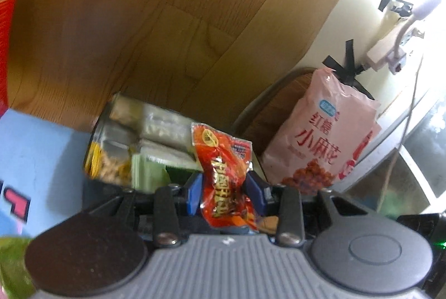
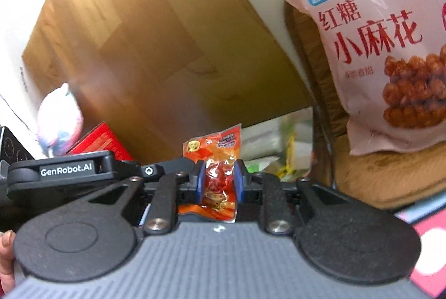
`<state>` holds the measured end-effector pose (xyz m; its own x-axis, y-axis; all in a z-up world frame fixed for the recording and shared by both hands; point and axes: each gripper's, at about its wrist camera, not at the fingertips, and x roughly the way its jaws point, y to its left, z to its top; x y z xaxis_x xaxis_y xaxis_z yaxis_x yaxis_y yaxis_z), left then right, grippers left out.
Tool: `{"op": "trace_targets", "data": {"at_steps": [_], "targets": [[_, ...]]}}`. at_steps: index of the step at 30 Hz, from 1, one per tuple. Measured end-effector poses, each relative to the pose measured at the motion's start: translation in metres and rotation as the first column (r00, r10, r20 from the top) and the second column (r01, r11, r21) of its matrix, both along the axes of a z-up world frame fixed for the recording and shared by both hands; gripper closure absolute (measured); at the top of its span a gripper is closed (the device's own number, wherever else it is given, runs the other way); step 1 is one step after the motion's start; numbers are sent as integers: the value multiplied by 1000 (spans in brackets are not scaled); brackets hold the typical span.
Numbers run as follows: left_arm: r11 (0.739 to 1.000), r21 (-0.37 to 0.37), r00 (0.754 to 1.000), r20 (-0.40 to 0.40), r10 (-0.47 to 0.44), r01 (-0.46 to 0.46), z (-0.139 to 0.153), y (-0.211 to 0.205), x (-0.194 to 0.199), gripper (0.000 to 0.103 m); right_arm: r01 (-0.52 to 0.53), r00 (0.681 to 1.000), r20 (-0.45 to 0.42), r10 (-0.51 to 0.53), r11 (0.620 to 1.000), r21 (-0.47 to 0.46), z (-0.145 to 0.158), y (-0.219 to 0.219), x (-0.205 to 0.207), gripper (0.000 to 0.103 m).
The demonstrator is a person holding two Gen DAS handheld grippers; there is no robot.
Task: Organize snacks
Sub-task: 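Carry the orange packet into the black tin box and release, then move both grippers toward the small green packet on the sheet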
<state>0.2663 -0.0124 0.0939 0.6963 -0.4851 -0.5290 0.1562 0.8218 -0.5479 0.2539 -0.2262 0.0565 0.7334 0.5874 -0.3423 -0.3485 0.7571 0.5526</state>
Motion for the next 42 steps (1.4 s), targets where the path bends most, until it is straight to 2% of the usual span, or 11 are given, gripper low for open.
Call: {"op": "trace_targets", "data": {"at_steps": [6,7,8,9,13,17,18,24,28,37,42], "targets": [[1000,18,1000,16,24,-25,-1,-8,33,64,21,999,26,-20,999,-31,5,-7,31,80],[999,19,999,16,31,-31,-2,-9,38,62,28,999,30,-27,999,-46,6,-6,36,80],[999,26,999,15,42,-42,-3,-10,43,55,41,999,34,-39,997,-62,6,-5,41,80],[998,39,998,11,55,-55,-3,-12,47,49,57,998,41,-53,994,-90,7,-4,46,80],[985,140,995,33,92,-95,0,-26,54,40,100,993,92,-80,966,-238,5,7,52,79],[970,215,993,58,100,-110,2,-35,49,30,138,980,192,-58,890,-435,2,25,42,76],[965,233,992,65,111,-123,3,-35,46,28,146,977,204,-57,877,-457,3,27,40,76],[951,258,984,79,157,-172,13,-21,35,27,149,977,205,-64,890,-431,7,14,30,65],[930,290,974,96,205,-225,19,-8,27,27,159,976,205,-76,888,-431,9,4,21,64],[931,237,960,66,271,-279,15,52,-17,27,163,974,211,-86,910,-380,18,-16,-22,63],[936,202,958,47,284,-287,7,96,-63,27,82,984,176,-26,943,-324,20,-10,-52,62]]}}
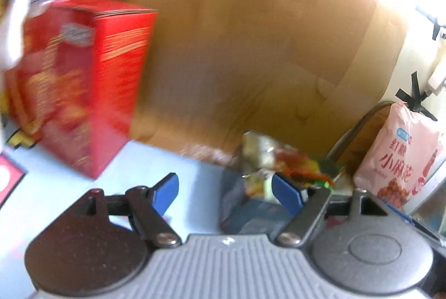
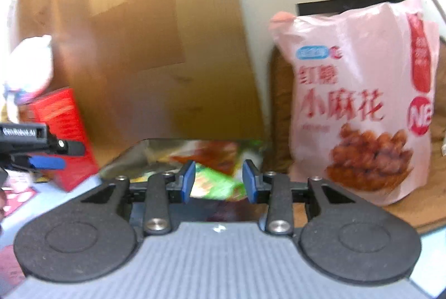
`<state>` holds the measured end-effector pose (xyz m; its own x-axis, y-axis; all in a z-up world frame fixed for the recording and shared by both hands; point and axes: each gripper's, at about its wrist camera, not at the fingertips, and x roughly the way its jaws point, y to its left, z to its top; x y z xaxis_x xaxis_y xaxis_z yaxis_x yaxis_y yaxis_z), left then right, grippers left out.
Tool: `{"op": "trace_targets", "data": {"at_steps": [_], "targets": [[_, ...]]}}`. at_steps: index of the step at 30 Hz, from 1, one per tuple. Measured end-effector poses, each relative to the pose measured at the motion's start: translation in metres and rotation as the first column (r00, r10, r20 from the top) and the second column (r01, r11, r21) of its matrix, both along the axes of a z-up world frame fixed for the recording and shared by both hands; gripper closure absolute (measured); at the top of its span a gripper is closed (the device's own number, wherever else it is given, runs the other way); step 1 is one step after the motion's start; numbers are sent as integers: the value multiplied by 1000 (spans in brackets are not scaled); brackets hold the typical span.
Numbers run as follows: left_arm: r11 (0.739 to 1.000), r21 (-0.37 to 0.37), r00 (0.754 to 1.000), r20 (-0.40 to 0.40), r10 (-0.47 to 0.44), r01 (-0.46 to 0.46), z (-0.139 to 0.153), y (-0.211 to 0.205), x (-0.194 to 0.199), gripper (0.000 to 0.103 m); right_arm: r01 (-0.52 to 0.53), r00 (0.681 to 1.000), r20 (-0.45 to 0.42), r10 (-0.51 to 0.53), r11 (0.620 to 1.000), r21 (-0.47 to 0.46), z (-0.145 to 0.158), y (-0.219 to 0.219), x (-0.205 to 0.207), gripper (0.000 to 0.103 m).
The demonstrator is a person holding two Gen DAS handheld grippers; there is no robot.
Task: Organize snacks
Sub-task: 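Move both grippers toward the small green packet on the sheet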
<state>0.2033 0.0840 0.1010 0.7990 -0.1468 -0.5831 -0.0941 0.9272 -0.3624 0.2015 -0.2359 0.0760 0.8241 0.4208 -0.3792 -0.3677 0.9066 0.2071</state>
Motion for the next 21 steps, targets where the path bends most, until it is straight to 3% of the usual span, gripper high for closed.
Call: {"op": "trace_targets", "data": {"at_steps": [4,7,10,13,15,17,19,21], "targets": [[997,-70,1000,-20,24,-25,-15,38,-35,27,-124,992,-32,125,991,45,-1,24,-21,52],[984,-172,998,-42,47,-54,-30,62,-58,27,-239,959,-133,250,967,94,-15,49,-24,50],[970,-232,996,-62,64,-77,-48,71,-75,27,-282,923,-230,309,949,142,-32,75,-21,50],[966,-241,993,-90,72,-91,-64,71,-81,28,-287,899,-291,327,942,174,-52,99,-11,50],[976,-190,991,-97,88,-105,-69,65,-79,28,-276,891,-314,329,940,202,-59,107,-7,50],[990,-51,989,-68,128,-131,-69,55,-78,28,-266,897,-304,322,940,213,-63,115,-3,50],[983,84,985,-41,166,-162,-71,44,-76,28,-252,902,-295,314,940,228,-68,119,2,50],[971,154,981,-32,189,-182,-76,38,-72,28,-232,896,-315,313,935,268,-72,119,9,50]]}}
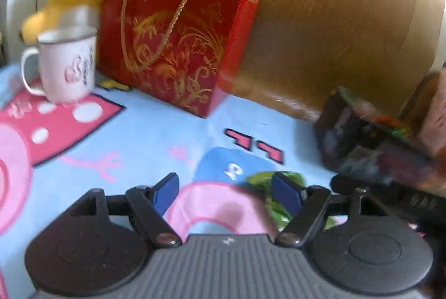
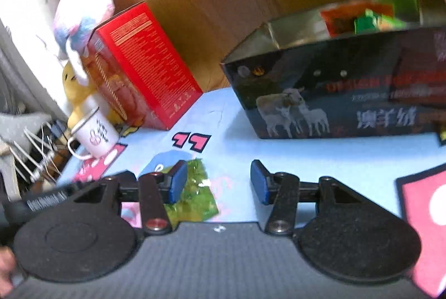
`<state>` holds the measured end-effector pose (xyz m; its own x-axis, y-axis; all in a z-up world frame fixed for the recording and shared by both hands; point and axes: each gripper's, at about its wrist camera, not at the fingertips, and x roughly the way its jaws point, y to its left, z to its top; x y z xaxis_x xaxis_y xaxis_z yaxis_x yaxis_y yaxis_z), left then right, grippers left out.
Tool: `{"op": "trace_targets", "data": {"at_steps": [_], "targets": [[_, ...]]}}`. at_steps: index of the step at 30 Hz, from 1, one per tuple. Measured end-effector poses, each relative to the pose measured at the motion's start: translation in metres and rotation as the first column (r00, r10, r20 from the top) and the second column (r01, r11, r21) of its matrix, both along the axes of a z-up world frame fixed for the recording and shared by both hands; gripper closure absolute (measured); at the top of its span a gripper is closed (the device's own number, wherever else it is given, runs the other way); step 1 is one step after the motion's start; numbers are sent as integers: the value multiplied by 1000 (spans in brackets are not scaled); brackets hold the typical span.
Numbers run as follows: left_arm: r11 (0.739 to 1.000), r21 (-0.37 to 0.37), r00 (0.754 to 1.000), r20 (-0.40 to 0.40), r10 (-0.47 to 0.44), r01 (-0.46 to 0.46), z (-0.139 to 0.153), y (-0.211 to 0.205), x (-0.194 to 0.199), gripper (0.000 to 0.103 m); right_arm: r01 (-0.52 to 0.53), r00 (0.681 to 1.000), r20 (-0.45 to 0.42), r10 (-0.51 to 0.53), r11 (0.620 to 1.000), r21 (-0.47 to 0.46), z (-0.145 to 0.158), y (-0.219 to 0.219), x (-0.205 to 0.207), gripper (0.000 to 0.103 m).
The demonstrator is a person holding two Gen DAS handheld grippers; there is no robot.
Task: Organize snacks
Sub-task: 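Move both grippers toward the small green packet on the sheet, then close both grippers on the small green packet and lift it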
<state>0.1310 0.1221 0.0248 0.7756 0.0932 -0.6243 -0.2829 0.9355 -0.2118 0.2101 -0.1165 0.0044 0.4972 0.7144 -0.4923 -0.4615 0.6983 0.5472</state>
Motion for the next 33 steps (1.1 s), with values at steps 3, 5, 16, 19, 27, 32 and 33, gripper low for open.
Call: {"op": "trace_targets", "data": {"at_steps": [3,5,16,19,27,32,33], "targets": [[1000,28,1000,-16,13,-13,-10,1,4,28,-7,1000,-26,8,1000,25,-3,3,7,50],[999,34,1000,-15,14,-13,-11,1,6,28,-22,999,-42,24,999,36,-4,3,9,50],[998,58,1000,-21,8,-7,-11,-1,7,27,-82,991,-97,91,992,93,-7,17,22,51],[998,62,1000,-22,9,-8,-11,-2,6,27,-109,987,-109,116,992,70,-8,23,23,74],[998,67,1000,-23,8,-6,-11,-2,6,28,-100,991,-85,102,994,36,-6,17,16,93],[997,73,1000,-26,5,-3,-11,-3,7,26,-114,991,-59,118,991,70,-4,6,3,93],[997,76,1000,-27,3,-1,-11,-4,7,26,-116,991,-54,120,990,79,-3,4,-1,93]]}}
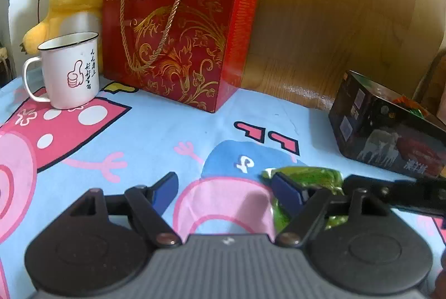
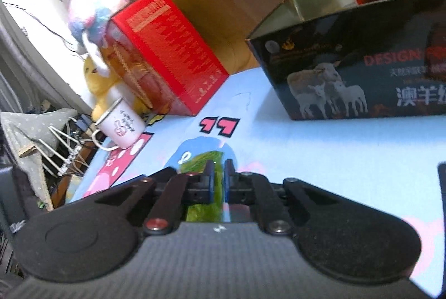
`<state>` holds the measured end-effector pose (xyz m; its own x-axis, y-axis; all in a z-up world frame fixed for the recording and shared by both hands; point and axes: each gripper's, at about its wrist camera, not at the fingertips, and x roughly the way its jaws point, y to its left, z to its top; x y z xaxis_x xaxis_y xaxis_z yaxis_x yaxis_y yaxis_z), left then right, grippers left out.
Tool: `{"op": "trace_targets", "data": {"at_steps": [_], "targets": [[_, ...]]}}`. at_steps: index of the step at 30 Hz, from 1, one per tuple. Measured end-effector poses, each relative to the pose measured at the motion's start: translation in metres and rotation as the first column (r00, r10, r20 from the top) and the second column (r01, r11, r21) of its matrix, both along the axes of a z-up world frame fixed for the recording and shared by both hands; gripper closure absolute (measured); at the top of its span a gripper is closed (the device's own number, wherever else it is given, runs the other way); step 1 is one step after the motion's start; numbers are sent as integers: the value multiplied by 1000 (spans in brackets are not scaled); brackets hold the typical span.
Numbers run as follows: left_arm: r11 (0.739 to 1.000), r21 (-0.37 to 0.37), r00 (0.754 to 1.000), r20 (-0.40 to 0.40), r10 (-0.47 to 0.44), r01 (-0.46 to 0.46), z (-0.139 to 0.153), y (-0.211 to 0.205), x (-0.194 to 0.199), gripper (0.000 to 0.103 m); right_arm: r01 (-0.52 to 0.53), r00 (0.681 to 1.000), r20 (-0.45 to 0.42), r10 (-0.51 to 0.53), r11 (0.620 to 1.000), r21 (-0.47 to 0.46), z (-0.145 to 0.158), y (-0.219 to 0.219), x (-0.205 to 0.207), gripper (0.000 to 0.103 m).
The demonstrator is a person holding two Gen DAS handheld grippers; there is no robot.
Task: Organize snacks
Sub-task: 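Close both grippers on the small green packet and lift it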
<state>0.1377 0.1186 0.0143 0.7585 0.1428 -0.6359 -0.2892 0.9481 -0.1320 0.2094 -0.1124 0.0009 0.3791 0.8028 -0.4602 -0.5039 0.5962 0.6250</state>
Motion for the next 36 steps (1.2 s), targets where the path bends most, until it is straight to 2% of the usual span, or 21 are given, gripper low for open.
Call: {"op": "trace_targets", "data": {"at_steps": [5,11,13,15,17,22,26,36], "targets": [[1000,13,1000,-4,-3,3,0,-2,0,26,17,1000,16,-17,1000,10,1,-5,-11,90],[999,35,1000,-13,-16,16,0,-5,0,27,15,1000,-7,-15,1000,9,-1,-4,-9,88],[999,37,1000,-15,-22,23,1,-5,0,27,19,1000,-9,-19,1000,10,-1,-4,-10,84],[999,37,1000,-15,-26,27,1,-6,0,27,23,1000,-5,-23,1000,12,-1,-5,-10,73],[999,37,999,-15,-29,30,1,-6,0,27,31,1000,-1,-31,999,13,0,-5,-11,70],[999,38,999,-15,-33,33,1,-6,0,27,46,999,2,-46,999,12,-1,-7,-11,69],[999,38,999,-15,-35,35,0,-6,0,27,56,998,-1,-56,998,16,-1,-8,-10,63],[999,37,999,-14,-35,35,1,-6,-1,27,68,998,-1,-68,998,16,-1,-8,-11,63]]}}
